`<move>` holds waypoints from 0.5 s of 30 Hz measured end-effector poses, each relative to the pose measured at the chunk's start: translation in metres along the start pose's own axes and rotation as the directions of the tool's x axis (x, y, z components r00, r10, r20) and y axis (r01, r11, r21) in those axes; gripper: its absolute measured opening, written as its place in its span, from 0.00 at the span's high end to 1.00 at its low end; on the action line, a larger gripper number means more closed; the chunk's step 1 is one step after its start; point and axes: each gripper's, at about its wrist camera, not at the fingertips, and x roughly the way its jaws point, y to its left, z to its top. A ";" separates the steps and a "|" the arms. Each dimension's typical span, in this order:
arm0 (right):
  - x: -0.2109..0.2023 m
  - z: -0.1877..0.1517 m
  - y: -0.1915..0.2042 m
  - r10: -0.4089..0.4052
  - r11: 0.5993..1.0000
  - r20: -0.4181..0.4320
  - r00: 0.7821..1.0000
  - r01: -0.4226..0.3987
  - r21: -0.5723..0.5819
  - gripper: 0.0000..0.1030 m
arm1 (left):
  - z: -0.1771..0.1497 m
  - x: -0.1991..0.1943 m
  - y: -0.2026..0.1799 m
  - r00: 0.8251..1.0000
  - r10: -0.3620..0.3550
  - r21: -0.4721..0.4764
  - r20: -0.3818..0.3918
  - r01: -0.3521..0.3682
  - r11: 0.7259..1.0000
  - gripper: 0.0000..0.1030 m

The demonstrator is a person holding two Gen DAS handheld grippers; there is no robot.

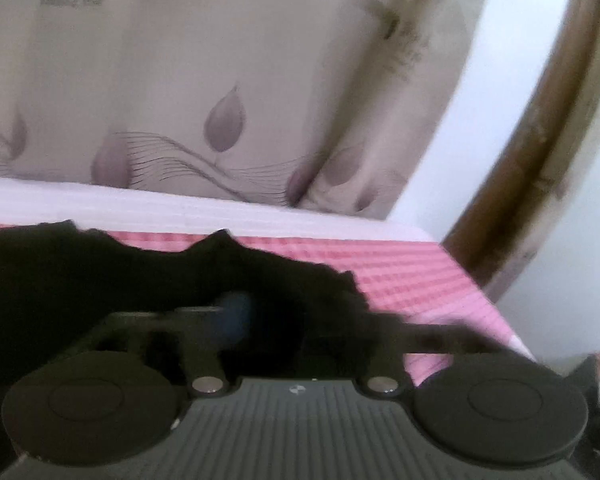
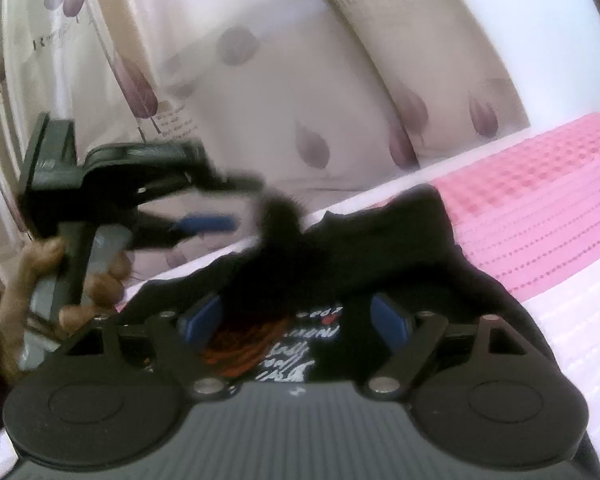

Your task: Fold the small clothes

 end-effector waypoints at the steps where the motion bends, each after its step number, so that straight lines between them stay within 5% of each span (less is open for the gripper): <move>1: 0.000 0.000 -0.001 0.005 1.000 0.001 1.000 -0.005 0.006 0.20 | -0.003 -0.011 0.002 0.998 0.000 -0.011 0.068 0.001 1.000 0.03; 4: -0.003 -0.001 -0.001 0.007 1.000 0.012 1.000 -0.008 0.010 0.20 | -0.011 -0.045 0.015 0.981 -0.001 -0.052 0.193 0.011 0.999 0.00; 8: -0.002 0.005 0.003 0.021 1.000 -0.010 1.000 -0.022 -0.008 0.20 | -0.039 -0.100 0.049 0.954 0.152 -0.130 0.259 -0.121 0.984 0.00; 15: 0.051 0.056 0.005 -0.020 0.989 -0.115 0.993 0.002 -0.150 0.20 | -0.105 -0.113 0.097 0.900 0.375 -0.093 0.224 -0.363 0.927 0.01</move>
